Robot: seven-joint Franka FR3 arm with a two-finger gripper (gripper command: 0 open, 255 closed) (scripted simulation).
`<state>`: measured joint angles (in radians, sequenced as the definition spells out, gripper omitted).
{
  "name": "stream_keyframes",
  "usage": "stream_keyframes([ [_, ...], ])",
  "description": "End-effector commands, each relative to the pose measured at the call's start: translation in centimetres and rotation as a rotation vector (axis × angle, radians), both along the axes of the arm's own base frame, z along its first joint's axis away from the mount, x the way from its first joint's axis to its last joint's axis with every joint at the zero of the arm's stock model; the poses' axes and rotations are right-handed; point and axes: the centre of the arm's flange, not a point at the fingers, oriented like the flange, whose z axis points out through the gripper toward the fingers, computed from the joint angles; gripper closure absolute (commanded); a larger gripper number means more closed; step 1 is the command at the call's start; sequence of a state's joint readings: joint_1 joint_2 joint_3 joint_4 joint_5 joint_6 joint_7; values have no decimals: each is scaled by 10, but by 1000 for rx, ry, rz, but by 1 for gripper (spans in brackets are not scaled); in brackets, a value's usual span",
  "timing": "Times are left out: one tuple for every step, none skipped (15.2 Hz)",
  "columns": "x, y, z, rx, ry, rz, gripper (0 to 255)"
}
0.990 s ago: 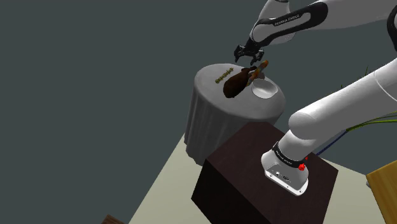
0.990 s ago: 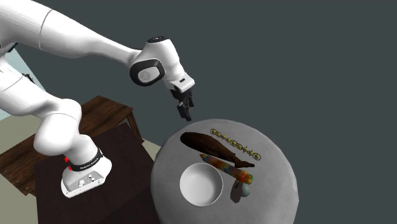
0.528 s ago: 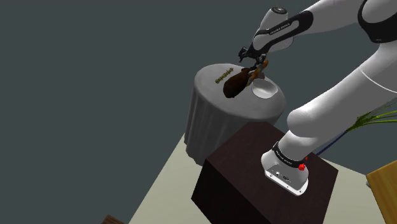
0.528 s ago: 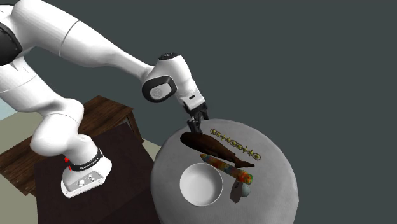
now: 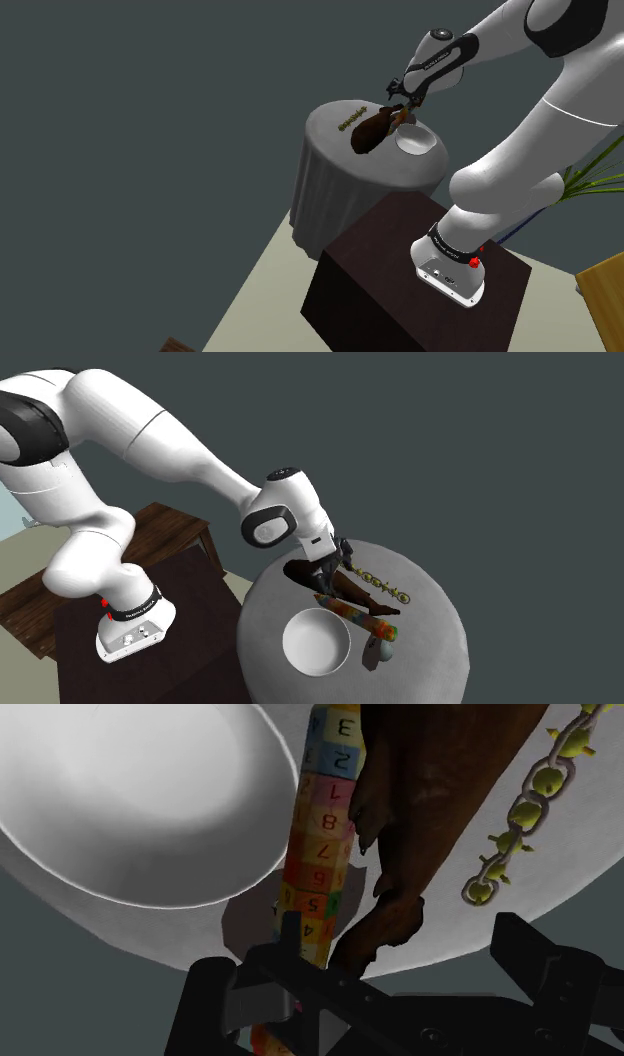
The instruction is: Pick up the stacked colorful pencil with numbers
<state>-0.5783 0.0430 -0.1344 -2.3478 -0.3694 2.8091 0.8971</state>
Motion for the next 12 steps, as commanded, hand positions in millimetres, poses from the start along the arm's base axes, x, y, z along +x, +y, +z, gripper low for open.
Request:
stream_keyframes([
  [-4,-20,-11,-10,-22,-65,0],
  [-7,-31,-16,-15,-32,-97,0],
  [-10,-41,-21,-20,-42,-129,0],
  [-13,-51,-26,-25,-52,-160,0],
  [-13,-51,-31,-25,-52,-160,0],
  [-13,-51,-36,-25,-52,-160,0],
  [-13,-51,-41,-25,-52,-160,0],
  [-13,-51,-47,-25,-52,-160,0],
  [-13,-51,-52,-25,-52,-160,0],
  [-13,-51,-57,-25,-52,-160,0],
  [-13,-51,-63,-25,-52,-160,0],
  [-13,-51,-66,-25,-52,-160,0],
])
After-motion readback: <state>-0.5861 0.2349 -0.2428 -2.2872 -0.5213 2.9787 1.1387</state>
